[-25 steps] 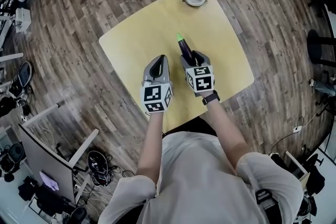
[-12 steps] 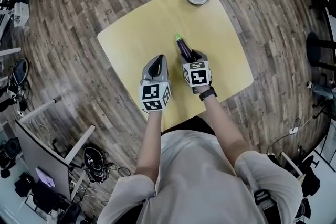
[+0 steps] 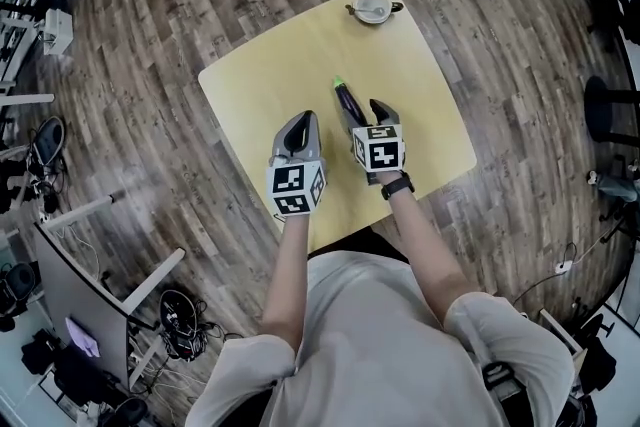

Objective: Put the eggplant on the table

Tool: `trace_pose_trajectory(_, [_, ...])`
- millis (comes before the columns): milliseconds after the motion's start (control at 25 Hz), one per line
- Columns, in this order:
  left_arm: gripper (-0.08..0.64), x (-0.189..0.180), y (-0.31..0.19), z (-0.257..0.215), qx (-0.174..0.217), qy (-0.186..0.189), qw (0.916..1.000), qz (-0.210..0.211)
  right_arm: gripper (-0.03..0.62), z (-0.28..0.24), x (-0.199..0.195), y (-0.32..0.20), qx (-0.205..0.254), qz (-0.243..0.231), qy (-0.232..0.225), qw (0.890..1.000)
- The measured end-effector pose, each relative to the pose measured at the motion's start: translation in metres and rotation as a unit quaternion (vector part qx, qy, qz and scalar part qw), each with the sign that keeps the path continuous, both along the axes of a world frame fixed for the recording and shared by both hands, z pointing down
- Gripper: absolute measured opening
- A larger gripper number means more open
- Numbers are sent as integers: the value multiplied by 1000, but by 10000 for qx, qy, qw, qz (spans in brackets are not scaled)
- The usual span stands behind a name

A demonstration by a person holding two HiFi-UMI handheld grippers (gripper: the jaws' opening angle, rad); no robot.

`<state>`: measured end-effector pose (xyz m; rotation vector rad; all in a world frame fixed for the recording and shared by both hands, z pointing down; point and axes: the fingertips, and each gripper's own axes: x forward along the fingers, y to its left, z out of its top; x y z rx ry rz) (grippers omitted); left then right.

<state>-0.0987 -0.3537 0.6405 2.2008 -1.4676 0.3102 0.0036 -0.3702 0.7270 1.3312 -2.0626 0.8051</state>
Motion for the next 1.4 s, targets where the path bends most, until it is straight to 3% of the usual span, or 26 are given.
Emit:
trace_pose_trajectory(240, [9, 2, 13, -36, 274, -71, 9996, -91, 236, -60, 10, 10, 546, 124, -330, 9979])
trace_pose_trajectory(640, [9, 14, 50, -105, 900, -132, 9956, -205, 164, -160, 27, 47, 1524, 85, -623, 9863])
trace_pose_trajectory(1040, [9, 32, 96, -184, 1687, -187, 9851, -279, 109, -254, 33, 98, 2402, -207, -994, 9654])
trace_pose_trajectory(1400, [9, 56, 131, -233, 2186, -185, 9755, -137, 80, -305, 36, 133, 2950, -405, -1085, 9485])
